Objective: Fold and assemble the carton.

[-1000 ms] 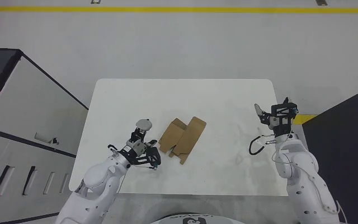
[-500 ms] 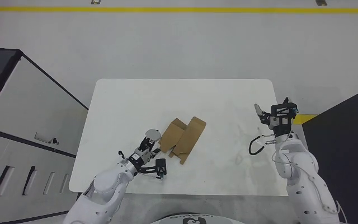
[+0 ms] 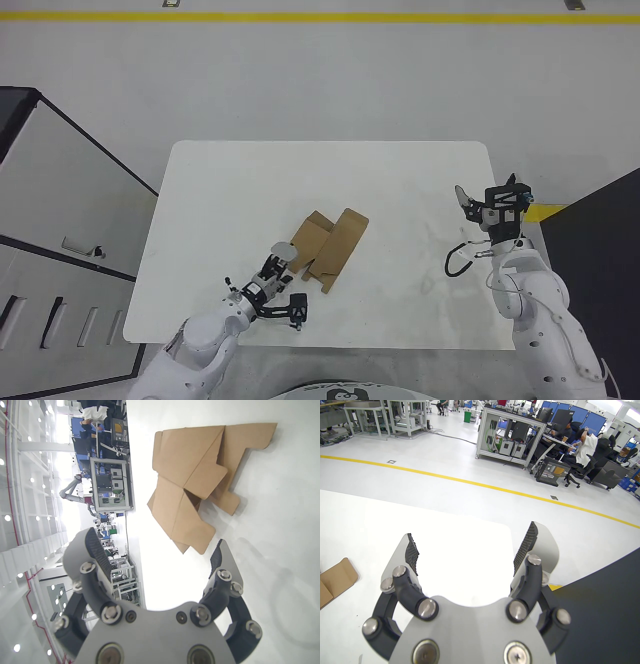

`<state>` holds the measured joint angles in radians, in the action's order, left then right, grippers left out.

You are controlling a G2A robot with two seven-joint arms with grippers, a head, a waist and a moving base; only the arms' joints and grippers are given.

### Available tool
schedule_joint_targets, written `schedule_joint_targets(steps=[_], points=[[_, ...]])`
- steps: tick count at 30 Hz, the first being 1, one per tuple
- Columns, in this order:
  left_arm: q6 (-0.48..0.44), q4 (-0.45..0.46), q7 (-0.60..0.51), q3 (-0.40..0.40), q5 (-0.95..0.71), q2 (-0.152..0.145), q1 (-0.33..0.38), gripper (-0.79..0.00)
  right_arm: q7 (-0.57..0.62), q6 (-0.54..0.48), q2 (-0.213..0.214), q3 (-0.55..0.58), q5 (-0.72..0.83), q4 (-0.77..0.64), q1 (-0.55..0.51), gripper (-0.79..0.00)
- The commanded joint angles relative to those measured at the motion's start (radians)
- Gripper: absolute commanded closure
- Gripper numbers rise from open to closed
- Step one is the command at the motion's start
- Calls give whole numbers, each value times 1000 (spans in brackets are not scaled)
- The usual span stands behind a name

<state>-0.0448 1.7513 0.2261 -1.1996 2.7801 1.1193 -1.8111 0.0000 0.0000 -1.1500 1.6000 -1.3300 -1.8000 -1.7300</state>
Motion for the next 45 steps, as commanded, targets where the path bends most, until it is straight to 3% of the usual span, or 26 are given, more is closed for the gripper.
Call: schedule_joint_targets(steps=[1,9,11,14,24,29,38,39,40,41,45], points=[[13,-15,-15,16,-11,3,2,-785,0,0,0,0,0,0,0,-785],[45,-55,-59,52,-9,11,24,-785,0,0,0,0,0,0,0,-785],[50,-62,-62,55,-11,12,27,-674,0,0,0,0,0,0,0,-785],[60,-68,-64,58,-17,12,29,-631,0,0,0,0,0,0,0,-785],[69,-93,-68,74,-23,14,42,-600,0,0,0,0,0,0,0,-785],[76,-112,-71,78,-29,15,53,-388,0,0,0,0,0,0,0,-785],[85,-136,-65,82,-51,17,66,-317,0,0,0,0,0,0,0,-785],[86,-138,-65,83,-58,17,67,-286,0,0,0,0,0,0,0,-785],[91,-140,-64,83,-68,18,68,-172,0,0,0,0,0,0,0,-785],[97,-142,-62,83,-74,18,70,-6,0,0,0,0,0,0,0,-785],[122,-140,-45,78,-83,17,72,0,0,0,0,0,0,0,0,-785]])
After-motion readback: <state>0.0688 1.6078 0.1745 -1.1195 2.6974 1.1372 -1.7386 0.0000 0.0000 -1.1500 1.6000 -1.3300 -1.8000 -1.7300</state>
